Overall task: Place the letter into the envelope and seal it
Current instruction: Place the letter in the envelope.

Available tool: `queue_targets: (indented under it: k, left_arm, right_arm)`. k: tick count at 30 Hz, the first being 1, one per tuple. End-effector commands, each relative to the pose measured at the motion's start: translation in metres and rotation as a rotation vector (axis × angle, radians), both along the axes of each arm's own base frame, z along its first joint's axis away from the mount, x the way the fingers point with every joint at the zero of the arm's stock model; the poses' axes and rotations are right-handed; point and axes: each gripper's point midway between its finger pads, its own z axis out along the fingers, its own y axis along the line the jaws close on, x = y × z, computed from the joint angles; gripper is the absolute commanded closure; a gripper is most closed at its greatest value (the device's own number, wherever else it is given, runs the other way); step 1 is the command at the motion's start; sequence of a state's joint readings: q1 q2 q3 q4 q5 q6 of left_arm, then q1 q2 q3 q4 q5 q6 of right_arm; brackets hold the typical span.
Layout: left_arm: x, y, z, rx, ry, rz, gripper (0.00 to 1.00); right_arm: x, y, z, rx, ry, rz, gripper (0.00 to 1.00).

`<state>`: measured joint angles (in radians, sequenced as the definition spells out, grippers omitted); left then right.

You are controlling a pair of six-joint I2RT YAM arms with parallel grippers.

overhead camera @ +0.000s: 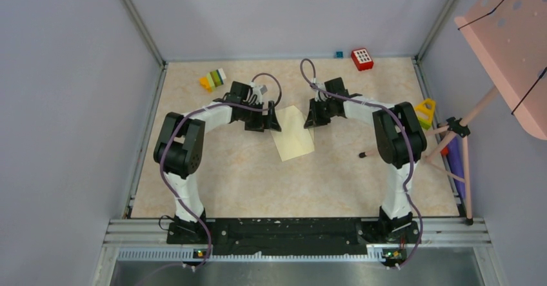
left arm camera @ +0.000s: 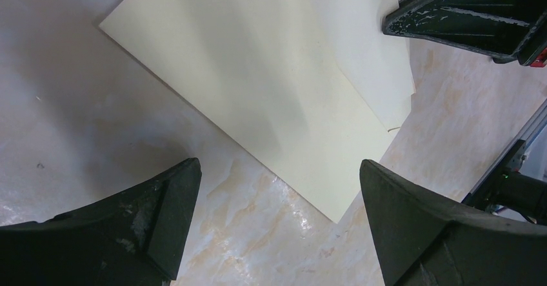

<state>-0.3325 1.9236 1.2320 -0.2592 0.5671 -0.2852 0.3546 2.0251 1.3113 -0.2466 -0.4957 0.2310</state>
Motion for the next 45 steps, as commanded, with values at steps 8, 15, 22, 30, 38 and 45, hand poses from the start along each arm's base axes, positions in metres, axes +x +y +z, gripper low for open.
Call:
queue_targets:
  k: [8, 15, 22, 30, 38, 45]
  left_arm:
    - [0.011, -0.015, -0.009, 0.006, -0.014, -0.027, 0.02]
    - [0.015, -0.019, -0.011, 0.009, -0.014, -0.032, 0.02]
    - [0.018, -0.020, -0.011, 0.009, -0.018, -0.031, 0.02]
    - [0.019, -0.022, -0.010, 0.000, -0.022, -0.032, 0.02]
    - [0.017, -0.025, -0.009, -0.007, -0.017, -0.034, 0.01]
    - [0.013, -0.027, -0.009, -0.014, -0.012, -0.037, 0.02]
  right_arm:
    - [0.017, 0.010, 0.014, 0.052, -0.040, 0.013, 1.00]
    - [0.018, 0.018, 0.016, 0.067, -0.038, 0.032, 1.00]
    - [0.020, 0.026, 0.016, 0.070, -0.039, 0.049, 1.00]
    - [0.016, 0.031, 0.011, 0.070, -0.028, 0.057, 1.00]
    - [0.011, 0.038, 0.007, 0.078, -0.018, 0.069, 1.00]
    - [0.006, 0.040, 0.005, 0.089, -0.004, 0.071, 1.00]
